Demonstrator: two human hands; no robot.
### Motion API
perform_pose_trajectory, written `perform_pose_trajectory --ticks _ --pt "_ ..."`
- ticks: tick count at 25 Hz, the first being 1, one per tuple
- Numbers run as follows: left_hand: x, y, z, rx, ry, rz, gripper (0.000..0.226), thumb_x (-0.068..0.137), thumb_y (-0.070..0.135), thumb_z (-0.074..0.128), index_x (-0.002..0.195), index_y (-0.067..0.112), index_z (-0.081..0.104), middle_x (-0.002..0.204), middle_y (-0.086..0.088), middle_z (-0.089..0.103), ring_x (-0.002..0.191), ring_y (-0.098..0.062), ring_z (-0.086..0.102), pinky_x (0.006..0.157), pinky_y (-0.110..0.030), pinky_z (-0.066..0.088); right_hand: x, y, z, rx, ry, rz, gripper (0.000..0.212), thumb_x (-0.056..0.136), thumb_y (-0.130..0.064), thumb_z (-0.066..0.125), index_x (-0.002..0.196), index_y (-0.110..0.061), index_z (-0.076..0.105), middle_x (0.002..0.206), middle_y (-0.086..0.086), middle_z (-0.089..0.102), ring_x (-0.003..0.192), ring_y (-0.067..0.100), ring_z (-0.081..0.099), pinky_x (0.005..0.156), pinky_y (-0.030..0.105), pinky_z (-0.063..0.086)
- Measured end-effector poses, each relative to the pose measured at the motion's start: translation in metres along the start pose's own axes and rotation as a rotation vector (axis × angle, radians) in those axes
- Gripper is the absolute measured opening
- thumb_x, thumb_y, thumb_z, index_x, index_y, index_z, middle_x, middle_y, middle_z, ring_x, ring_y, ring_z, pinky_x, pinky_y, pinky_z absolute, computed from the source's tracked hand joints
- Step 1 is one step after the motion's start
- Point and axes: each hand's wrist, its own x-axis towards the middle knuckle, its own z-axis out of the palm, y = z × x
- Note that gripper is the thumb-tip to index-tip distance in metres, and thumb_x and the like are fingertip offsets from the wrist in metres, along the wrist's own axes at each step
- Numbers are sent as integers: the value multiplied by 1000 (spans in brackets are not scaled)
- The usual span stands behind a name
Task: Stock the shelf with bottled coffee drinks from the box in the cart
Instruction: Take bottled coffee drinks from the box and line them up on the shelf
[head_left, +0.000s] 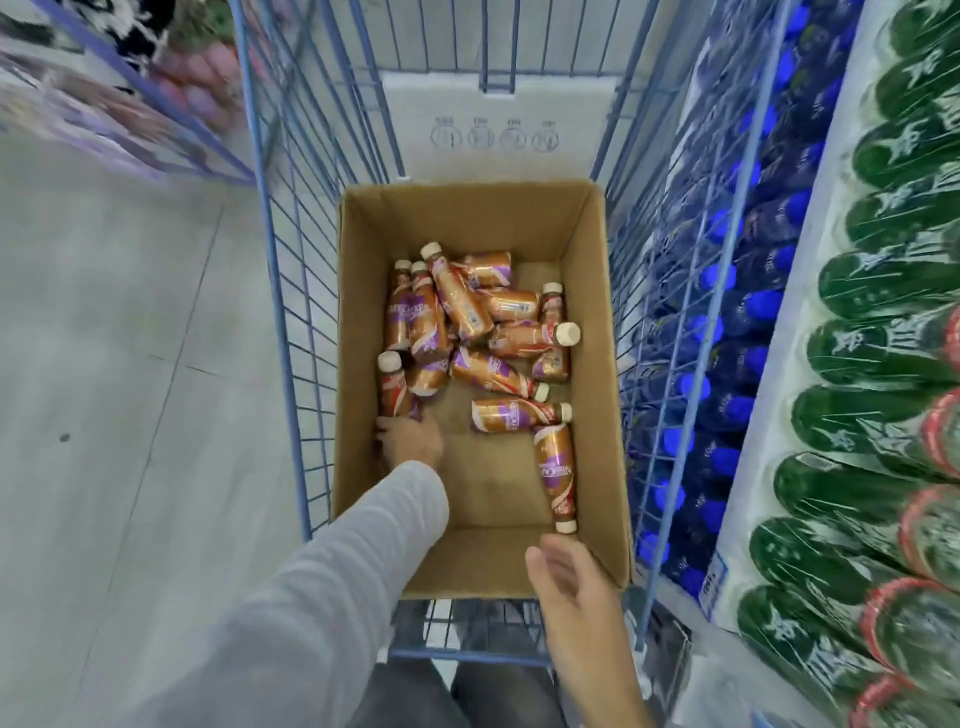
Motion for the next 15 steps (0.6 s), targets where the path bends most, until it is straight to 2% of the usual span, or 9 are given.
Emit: perform_pose_trajectory --ticks 2,5,7,10,12,13,15 --pt "5 0 17 61 101 3 84 95 42 66 151 -2 23 152 -27 36 137 -43 44 109 -50 40 7 6 0 -4 -4 18 16 94 -51 62 108 -43 63 114 -26 65 112 -8 57 99 24 44" --pt "10 -6 36 147 154 17 84 95 38 67 151 -3 21 154 -27 31 136 -42 43 107 -48 42 15 7 0 -13 -14 44 19 92 -57 61 107 -45 63 111 -30 64 110 -12 56 99 22 44" --pt "15 -7 43 59 177 -4 84 95 37 68 152 -3 20 155 -27 29 137 -42 43 108 -48 41 20 5 -1 -14 -19 45 20 92 -57 61 108 -46 63 111 -32 64 109 -14 56 97 21 45" --pt "19 -4 38 -192 161 -55 86 94 36 70 153 0 19 152 -24 39 137 -41 45 111 -48 40 25 -3 -2 -22 -23 7 19 94 -55 60 110 -45 62 112 -30 64 109 -12 57 95 20 45" --pt "15 -8 26 -199 123 -14 79 94 39 70 151 3 26 147 -22 47 135 -40 48 111 -48 41 27 -9 -2 -20 -30 -3 19 95 -54 59 111 -44 61 112 -28 64 109 -10 57 93 19 45" --pt "10 -11 18 -184 94 35 74 95 41 69 148 5 32 143 -21 52 133 -40 51 109 -46 43 29 -13 -1 -13 -35 2 18 95 -54 59 110 -44 61 112 -27 64 108 -9 57 91 18 44" --pt "-6 -21 -4 -225 5 148 62 94 44 68 140 9 46 129 -12 62 121 -35 59 94 -26 52 36 -20 0 13 -52 17 18 96 -54 59 110 -43 62 110 -25 65 106 -9 57 85 14 42"
